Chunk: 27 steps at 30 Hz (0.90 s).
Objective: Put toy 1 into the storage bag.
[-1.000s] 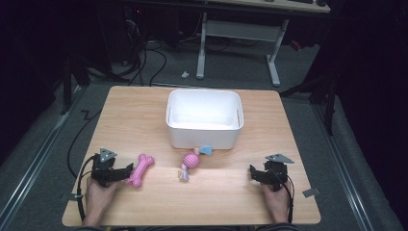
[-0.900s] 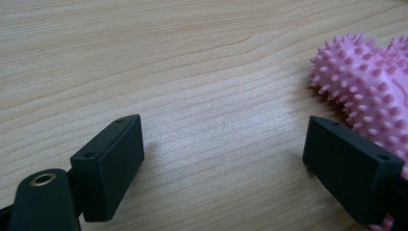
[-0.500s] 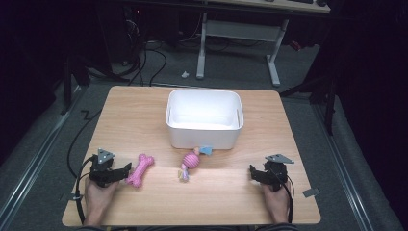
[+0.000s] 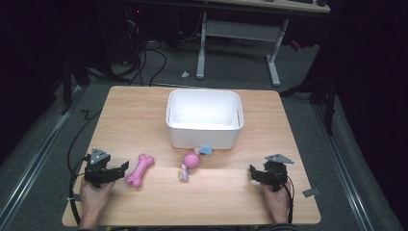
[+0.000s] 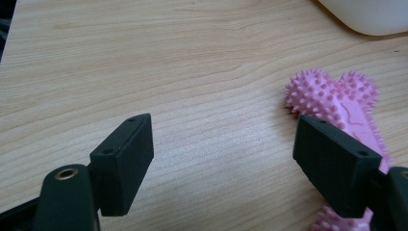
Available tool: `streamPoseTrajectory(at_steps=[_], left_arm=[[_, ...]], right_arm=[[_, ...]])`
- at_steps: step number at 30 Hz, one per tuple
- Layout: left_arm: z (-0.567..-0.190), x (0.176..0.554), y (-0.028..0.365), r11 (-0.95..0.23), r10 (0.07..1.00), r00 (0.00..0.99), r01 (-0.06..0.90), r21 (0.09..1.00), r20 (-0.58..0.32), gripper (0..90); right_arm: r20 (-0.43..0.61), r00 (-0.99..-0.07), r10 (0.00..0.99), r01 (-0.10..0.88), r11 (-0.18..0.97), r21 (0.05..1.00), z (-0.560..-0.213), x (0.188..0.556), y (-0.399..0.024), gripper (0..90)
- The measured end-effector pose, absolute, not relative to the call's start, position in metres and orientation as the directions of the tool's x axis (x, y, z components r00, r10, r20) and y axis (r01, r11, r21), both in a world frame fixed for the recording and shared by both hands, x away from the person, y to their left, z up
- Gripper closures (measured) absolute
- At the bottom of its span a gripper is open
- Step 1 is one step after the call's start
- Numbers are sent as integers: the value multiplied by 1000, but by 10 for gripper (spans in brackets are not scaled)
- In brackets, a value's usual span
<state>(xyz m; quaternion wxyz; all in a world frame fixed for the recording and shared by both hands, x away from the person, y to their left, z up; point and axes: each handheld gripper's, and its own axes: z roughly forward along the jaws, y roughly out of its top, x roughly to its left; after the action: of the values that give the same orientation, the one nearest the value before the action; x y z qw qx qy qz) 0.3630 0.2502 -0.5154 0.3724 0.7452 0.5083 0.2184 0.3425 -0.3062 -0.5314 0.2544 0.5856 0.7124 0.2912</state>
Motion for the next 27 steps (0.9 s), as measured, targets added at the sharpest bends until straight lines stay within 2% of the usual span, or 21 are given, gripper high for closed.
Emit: streamPoseTrajectory(at_steps=[2,10,19,27], left_arm=[[-511,361,250,-213,912,405,602,769,-63,268],[-499,356,239,-250,895,444,590,768,-50,250],[-494,353,220,-323,853,520,588,741,-42,306],[-494,355,204,-368,832,554,605,706,-41,321]], right_arm=[[-21,-185,983,686,145,713,-531,342,-306,195],[-23,-191,981,684,150,714,-531,342,-306,205],[-21,-197,980,681,152,716,-531,341,-305,226],[-21,-197,980,681,152,716,-531,341,-305,226]])
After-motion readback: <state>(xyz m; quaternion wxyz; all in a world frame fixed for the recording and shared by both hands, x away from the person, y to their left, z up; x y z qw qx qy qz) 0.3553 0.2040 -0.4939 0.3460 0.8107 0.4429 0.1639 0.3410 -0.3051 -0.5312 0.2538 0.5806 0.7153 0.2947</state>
